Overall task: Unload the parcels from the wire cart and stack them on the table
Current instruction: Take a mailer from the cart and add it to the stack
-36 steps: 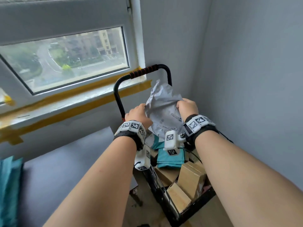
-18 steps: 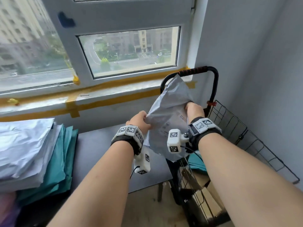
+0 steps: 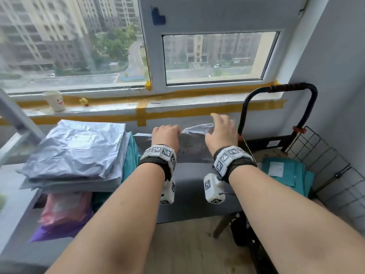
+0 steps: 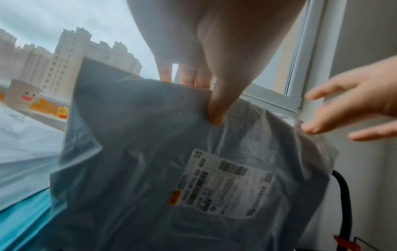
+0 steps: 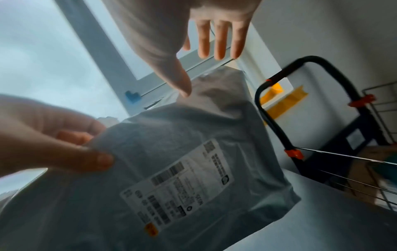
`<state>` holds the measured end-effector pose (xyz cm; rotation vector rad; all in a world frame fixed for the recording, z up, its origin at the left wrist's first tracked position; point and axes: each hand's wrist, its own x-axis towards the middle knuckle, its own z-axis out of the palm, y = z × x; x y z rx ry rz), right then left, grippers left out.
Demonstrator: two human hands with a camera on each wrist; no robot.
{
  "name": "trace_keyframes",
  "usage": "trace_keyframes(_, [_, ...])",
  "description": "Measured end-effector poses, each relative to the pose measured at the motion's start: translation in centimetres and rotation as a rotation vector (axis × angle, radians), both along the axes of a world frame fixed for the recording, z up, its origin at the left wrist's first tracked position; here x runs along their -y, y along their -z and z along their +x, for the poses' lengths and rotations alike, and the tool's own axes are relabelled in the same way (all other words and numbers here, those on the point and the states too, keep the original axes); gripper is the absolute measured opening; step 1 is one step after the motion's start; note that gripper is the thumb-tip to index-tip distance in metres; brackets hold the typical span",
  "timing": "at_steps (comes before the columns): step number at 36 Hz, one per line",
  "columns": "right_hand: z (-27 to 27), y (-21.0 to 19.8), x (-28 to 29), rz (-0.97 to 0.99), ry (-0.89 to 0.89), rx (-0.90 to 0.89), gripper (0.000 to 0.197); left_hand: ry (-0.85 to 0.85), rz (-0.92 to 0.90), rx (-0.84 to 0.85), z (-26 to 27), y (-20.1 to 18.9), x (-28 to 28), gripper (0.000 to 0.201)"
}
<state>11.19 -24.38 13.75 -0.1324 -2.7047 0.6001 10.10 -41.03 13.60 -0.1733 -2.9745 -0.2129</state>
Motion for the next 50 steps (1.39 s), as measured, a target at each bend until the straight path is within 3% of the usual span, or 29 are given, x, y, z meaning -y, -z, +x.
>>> trace_keyframes(3, [0.6, 0.2, 2.9, 0.047, -0.174, 0.091, 0.041, 0.033, -0.028, -0.060, 0.6, 0.0, 1.3, 0.034])
trace_keyframes(10, [2.5, 1.0, 7.1, 0.027, -0.169, 0.244, 0.017, 0.096, -0.039, -0.129, 2.1, 0.5, 4.2, 0.031])
trace_keyframes(15, [2.7, 1.4, 7.7, -0.011, -0.088, 0.294, 0.022, 0.024, 0.062, -0.196, 3.2, 1.6, 5.2, 0.030])
trace_keyframes(18, [2.5, 1.6, 7.4, -0.070, 0.006, 0.318, 0.027, -0.078, 0.107, -0.142, 3.6, 2.0, 5.7, 0.048])
trace_keyframes(23, [0.9, 1.5, 6.8, -0.373, 0.111, 0.346, 0.038, -0.275, 0.155, -0.028, 3.4, 2.4, 7.1, 0.063])
trace_keyframes(27, [-1.3, 0.7, 6.7, -0.611, 0.143, 0.346, 0.037, -0.366, 0.293, 0.013, 2.8, 1.9, 8.5, 0.057])
trace_keyframes(30, [-3.0, -0.4, 7.0, -0.677, 0.082, 0.390, 0.018, -0.443, 0.368, 0.054, 2.1, 1.1, 9.5, 0.047])
trace_keyframes(33, [-4.7, -0.9, 7.7, -0.677, -0.022, 0.461, 0.036, -0.566, 0.486, 0.144, 1.6, 0.7, 10.6, 0.046])
trace_keyframes(39, [-6.8, -1.1, 10.4, -0.859, -0.064, 0.547, 0.039, -0.689, 0.624, 0.197, 1.4, 0.7, 12.6, 0.048])
trace_keyframes(44, [-7.3, -0.3, 12.8, -0.867, -0.104, 0.623, 0.041, -0.763, 0.757, 0.132, 1.6, 0.6, 14.1, 0.052])
trace_keyframes(50, [-7.2, 0.5, 16.8, -0.856, -0.197, 0.621, 0.039, -0.849, 0.774, -0.066, 2.2, -0.2, 17.8, 0.053])
